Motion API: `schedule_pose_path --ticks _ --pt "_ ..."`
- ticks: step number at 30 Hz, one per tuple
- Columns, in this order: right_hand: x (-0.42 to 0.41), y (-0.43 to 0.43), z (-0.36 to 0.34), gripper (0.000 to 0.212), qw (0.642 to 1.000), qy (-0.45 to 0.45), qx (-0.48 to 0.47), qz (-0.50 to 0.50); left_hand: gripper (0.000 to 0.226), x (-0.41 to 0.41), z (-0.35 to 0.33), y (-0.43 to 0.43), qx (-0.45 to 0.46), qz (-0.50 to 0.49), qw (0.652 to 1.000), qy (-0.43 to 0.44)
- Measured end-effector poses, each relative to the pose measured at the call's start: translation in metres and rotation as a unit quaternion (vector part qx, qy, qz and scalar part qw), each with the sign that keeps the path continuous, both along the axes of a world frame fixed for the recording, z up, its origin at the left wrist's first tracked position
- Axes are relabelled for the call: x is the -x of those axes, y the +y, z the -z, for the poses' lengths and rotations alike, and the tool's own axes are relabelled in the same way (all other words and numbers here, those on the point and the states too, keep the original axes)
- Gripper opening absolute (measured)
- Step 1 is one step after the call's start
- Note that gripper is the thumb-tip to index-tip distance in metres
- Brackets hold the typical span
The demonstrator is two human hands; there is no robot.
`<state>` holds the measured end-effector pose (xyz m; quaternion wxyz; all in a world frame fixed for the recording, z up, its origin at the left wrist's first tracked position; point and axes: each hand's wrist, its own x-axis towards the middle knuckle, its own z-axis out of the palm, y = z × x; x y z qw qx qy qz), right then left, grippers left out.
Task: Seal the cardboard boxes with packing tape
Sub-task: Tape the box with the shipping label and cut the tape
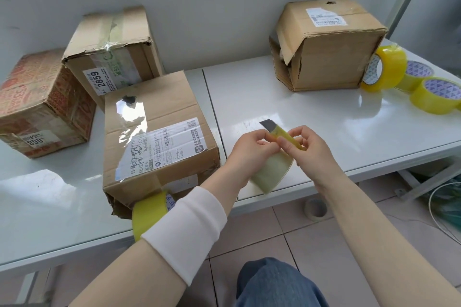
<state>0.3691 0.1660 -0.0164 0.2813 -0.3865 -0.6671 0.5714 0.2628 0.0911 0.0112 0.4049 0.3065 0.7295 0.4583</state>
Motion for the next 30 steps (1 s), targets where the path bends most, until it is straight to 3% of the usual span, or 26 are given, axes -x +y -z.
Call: schedule_pose_path --ticks 5,10,17,24,30 --pt "0.006 -0.001 0.004 0.014 0.988 -0.036 -0.147 0.043 0.013 -0.001 -0.006 0.004 -0.017 0.005 0.999 0.037" --pt "0.009 0.002 0.008 0.028 0.959 -0.103 -0.260 0.032 0.012 -0.001 -0.006 0.007 -0.021 0.015 0.997 0.074" --pt "0.006 0.003 0.011 0.042 0.973 -0.110 -0.205 0.001 0.019 0.002 -0.002 0.007 -0.011 0.027 0.996 0.081" --pt "0.001 0.005 0.008 0.037 0.996 -0.062 -0.010 -0.060 0.012 0.002 0.001 0.006 -0.005 0.052 0.993 0.110" --pt "0.002 0.008 0.006 0.035 0.994 -0.083 -0.055 -0.042 0.007 -0.003 -0.001 0.009 -0.001 0.050 0.993 0.107"
